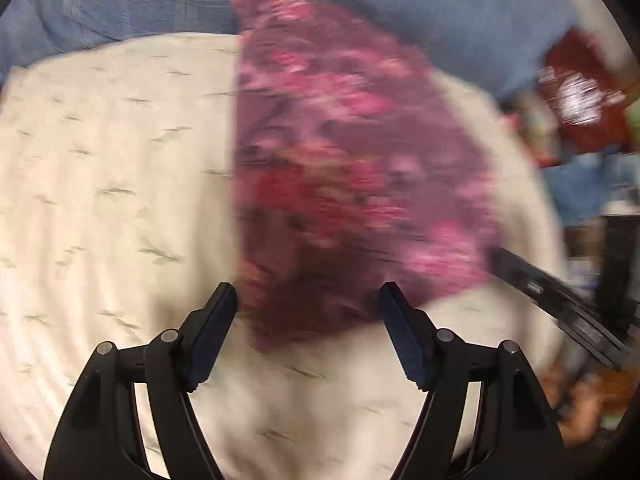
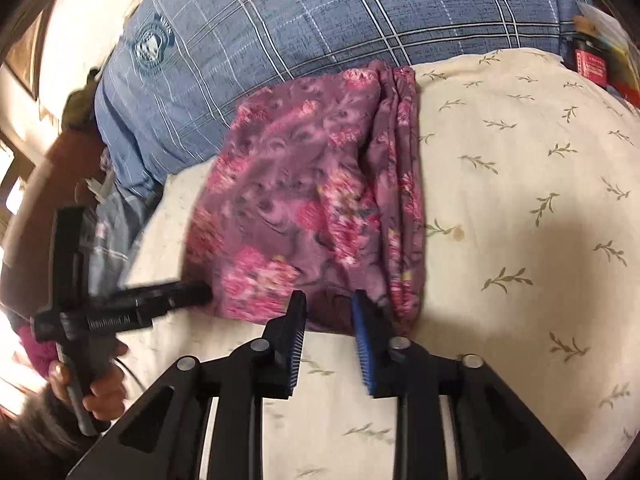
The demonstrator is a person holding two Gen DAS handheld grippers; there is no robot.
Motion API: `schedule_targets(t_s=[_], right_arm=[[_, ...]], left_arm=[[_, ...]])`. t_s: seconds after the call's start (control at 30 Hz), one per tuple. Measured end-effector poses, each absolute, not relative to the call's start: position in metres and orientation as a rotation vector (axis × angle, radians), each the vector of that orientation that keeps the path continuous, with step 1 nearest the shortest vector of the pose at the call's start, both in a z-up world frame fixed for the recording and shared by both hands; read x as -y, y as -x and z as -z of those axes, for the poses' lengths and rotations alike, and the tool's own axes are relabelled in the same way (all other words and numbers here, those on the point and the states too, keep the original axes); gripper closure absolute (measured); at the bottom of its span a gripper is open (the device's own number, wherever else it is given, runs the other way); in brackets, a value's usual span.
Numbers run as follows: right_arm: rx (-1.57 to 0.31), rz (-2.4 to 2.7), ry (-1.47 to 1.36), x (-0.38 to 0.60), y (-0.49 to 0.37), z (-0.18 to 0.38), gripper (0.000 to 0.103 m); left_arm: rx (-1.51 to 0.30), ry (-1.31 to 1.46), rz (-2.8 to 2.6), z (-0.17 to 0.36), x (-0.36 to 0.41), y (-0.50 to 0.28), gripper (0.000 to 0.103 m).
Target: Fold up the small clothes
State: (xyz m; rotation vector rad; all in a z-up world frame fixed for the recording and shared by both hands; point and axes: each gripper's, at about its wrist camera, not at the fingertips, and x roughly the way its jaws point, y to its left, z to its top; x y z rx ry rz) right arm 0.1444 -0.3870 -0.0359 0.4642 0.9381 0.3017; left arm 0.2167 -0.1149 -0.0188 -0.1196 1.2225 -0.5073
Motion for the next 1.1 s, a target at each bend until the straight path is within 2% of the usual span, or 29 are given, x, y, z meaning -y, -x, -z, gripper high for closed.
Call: schedule_targets(t_s=[0.03,0.07,0.1,0.17,0.33,0.47,0.5,0.63,0.67,0.7,0.73,0.77,0.83,0.93,1.1], right_arm=[[-0.899,-0.315,-0.477,0.391,-0.140,0.026,0.076],[-0.846,-0.308,-0.488,0.398,-0.141,0.014,0.068],[-0.815,-0.286,-0.503,0.406,-0.144,0.008,0.047],[-0.795,-0.215,-0.573,0.427,-0.162,0.008,0.032],[-0.868,-0.245,-0.728,0.451,-0.218,0.049,0.032],[-0.806,-0.366,-0.813,0.452,-0.242,0.063,0.032],[-0.814,-0.398,-0.812,0.450,-0.249,0.064,0.032],[-0.852,-0.470,-0.674,0.420,-0.275,0.063,0.032],[-0.850,-0.463,-0.624,0.413,-0.280,0.062,0.036],[-0.850,-0.447,-0.586,0.410,-0.282,0.061,0.049],[-0.855,-0.429,-0.559,0.407,-0.284,0.061,0.057],[-0.853,-0.416,-0.538,0.406,-0.284,0.063,0.060],[-0.831,-0.410,-0.524,0.405,-0.282,0.059,0.065],[-0.816,-0.369,-0.460,0.390,-0.277,0.049,0.070],[-0.773,-0.346,-0.443,0.378,-0.260,0.024,0.073]], left_arm=[[-1.195,0.152,0.519,0.011,0.110,-0.219,0.030],[-1.169,0.166,0.516,0.004,0.105,-0.223,0.030],[-1.151,0.182,0.513,-0.001,0.100,-0.229,0.030],[-1.149,0.229,0.492,-0.004,0.088,-0.252,0.030],[-1.252,0.381,0.475,0.024,0.072,-0.304,0.030],[-1.298,0.446,0.506,0.036,0.076,-0.329,0.026],[-1.279,0.456,0.516,0.034,0.081,-0.333,0.020],[-1.270,0.410,0.557,0.036,0.112,-0.340,0.021],[-1.245,0.353,0.540,0.034,0.124,-0.339,0.021],[-1.220,0.299,0.525,0.032,0.134,-0.338,0.035],[-1.192,0.236,0.499,0.030,0.141,-0.335,0.050],[-1.160,0.186,0.478,0.027,0.147,-0.331,0.054],[-1.099,0.148,0.443,0.020,0.151,-0.322,0.074],[-1.058,0.112,0.425,0.008,0.155,-0.312,0.081],[-1.039,0.131,0.428,-0.010,0.143,-0.292,0.082]])
